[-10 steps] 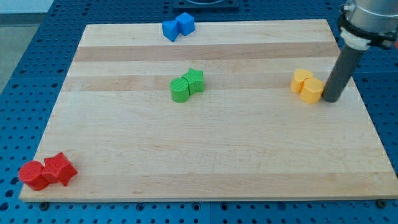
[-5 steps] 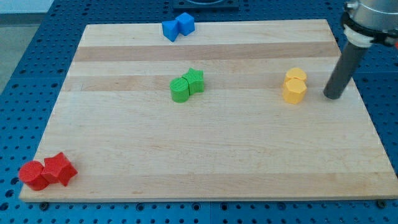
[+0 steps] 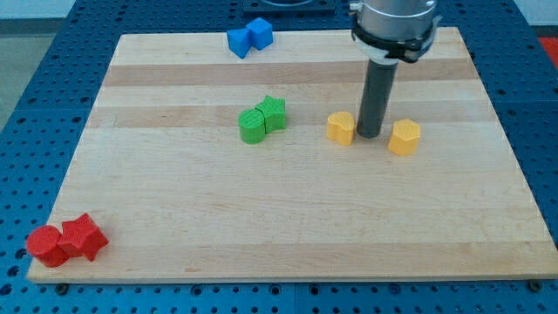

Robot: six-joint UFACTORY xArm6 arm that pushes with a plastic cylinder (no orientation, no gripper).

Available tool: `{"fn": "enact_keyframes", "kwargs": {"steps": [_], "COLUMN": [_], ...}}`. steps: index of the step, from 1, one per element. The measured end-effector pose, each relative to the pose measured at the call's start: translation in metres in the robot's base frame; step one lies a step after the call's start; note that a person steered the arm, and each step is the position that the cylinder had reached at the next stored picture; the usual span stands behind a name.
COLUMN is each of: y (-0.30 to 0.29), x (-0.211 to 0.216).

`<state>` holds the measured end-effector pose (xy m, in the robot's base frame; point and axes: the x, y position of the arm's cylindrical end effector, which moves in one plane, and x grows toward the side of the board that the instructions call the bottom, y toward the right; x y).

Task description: Place the yellow blocks at the center of the board

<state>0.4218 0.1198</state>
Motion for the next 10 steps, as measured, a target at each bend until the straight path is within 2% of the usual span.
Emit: {"fn": "enact_keyframes", "kwargs": {"steps": [2, 3, 5, 6, 7, 8, 10], "y": [0.0, -0.034, 0.01, -0.018, -0.073, -0.098, -0.007], "x": [0.028, 0.028, 0.014, 0.011, 0.011, 0.011, 0.013]}}
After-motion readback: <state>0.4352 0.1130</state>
